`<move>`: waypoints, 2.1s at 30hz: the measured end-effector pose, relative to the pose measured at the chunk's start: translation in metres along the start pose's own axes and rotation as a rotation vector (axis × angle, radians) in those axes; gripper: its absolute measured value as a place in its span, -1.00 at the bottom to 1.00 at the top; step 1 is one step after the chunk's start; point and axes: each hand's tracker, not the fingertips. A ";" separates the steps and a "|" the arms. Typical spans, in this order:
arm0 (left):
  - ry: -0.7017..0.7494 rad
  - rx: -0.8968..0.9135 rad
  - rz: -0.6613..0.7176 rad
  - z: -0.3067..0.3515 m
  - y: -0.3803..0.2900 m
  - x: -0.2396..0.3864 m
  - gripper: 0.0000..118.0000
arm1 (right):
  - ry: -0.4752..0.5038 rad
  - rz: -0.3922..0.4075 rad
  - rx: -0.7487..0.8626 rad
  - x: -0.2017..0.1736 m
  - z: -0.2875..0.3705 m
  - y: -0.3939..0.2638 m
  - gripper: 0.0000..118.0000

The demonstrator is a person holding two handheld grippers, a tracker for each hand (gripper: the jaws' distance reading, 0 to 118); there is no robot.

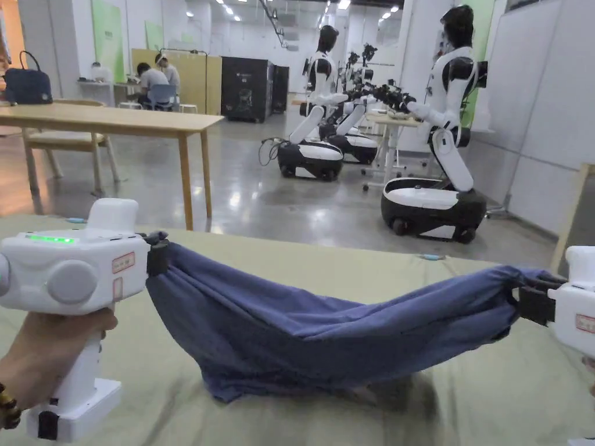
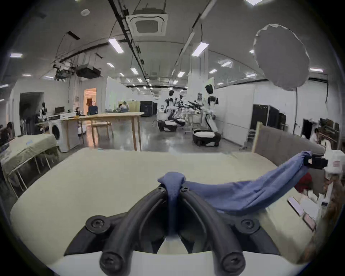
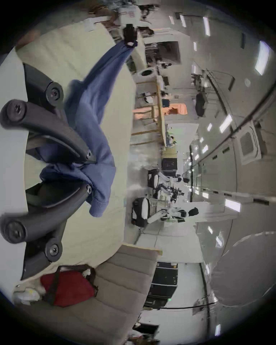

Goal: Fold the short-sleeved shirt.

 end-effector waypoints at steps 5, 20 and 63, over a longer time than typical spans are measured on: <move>-0.069 -0.096 -0.013 0.093 -0.089 -0.006 -0.90 | 0.053 -0.046 -0.095 0.004 0.092 -0.086 -0.74; -0.039 -0.392 0.028 0.128 -0.263 -0.034 -0.90 | 0.079 0.067 -0.546 0.018 0.092 -0.244 -0.73; 0.002 -0.415 0.041 0.141 -0.257 -0.038 -0.84 | -0.030 -0.073 0.043 -0.057 0.292 -0.139 -0.97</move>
